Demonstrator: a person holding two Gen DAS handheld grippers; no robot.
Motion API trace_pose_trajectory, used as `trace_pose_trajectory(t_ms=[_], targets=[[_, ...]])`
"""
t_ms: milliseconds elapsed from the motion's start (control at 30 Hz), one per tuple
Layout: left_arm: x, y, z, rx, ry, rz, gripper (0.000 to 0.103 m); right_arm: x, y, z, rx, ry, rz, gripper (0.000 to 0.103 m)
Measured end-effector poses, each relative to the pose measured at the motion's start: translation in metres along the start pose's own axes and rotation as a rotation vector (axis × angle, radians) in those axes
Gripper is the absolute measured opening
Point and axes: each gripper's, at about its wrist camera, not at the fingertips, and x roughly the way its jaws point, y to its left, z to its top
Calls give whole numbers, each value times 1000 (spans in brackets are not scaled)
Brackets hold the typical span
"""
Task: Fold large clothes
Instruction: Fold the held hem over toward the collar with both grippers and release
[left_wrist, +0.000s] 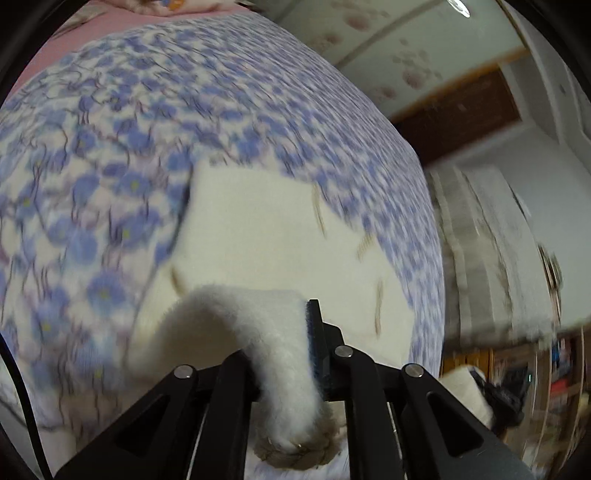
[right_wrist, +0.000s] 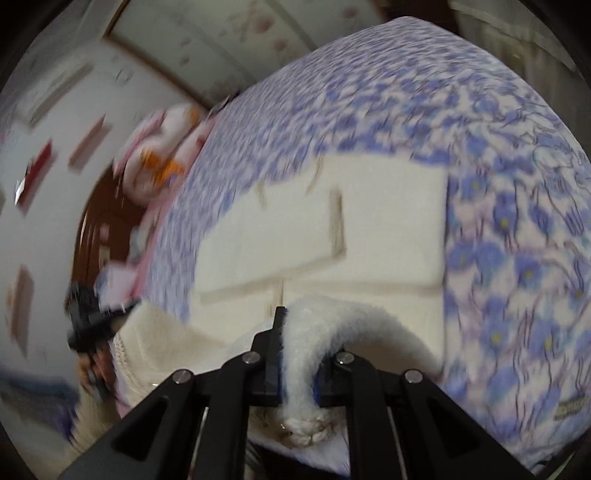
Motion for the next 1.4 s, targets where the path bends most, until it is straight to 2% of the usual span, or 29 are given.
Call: trace_pose_trajectory(t_ms=[33, 67, 100, 133, 167, 200, 333, 467, 600, 733, 900, 1000, 1033, 1067, 1133, 1200, 1333, 1367, 1400], targets=[[11, -1, 19, -7, -16, 28, 21, 8, -7, 23, 49, -39, -7, 15], [22, 0, 34, -20, -30, 49, 28, 17, -11, 40, 62, -58, -23, 25], [38, 2, 52, -40, -43, 69, 52, 31, -16, 56, 63, -72, -50, 35], [51, 4, 61, -46, -46, 88, 84, 41, -23, 67, 60, -85, -88, 56], [64, 7, 69, -62, -58, 130, 93, 51, -28, 74, 65, -101, -139, 73], [76, 10, 76, -61, -69, 175, 95, 60, -36, 79, 73, -116, -176, 76], [129, 23, 92, 7, 4, 256, 94, 104, -79, 88, 109, -60, -204, 76], [167, 30, 97, 97, 22, 303, 88, 139, -99, 90, 56, -28, -226, 76], [194, 30, 104, 191, 39, 328, 80, 166, -99, 101, -28, -23, -242, 76], [211, 26, 110, 291, 39, 339, 79, 195, -89, 113, -113, -3, -278, 75], [220, 31, 120, 320, 26, 336, 79, 225, -87, 121, -137, 21, -315, 69], [219, 34, 123, 317, 24, 316, 79, 232, -83, 118, -188, 13, -348, 42], [217, 35, 124, 311, 19, 300, 79, 232, -81, 116, -210, 7, -347, 27], [214, 37, 126, 302, 9, 278, 79, 229, -79, 113, -231, -9, -355, 17], [208, 44, 127, 283, -11, 220, 79, 223, -77, 109, -262, -40, -361, 10], [208, 49, 126, 273, -11, 187, 79, 217, -78, 106, -263, -73, -356, 9], [220, 43, 120, 332, 10, 236, 79, 212, -76, 102, -243, -117, -354, 8], [223, 39, 119, 342, 8, 242, 76, 211, -74, 101, -242, -126, -360, 8], [225, 38, 119, 340, 10, 247, 61, 210, -72, 101, -244, -133, -366, 8]])
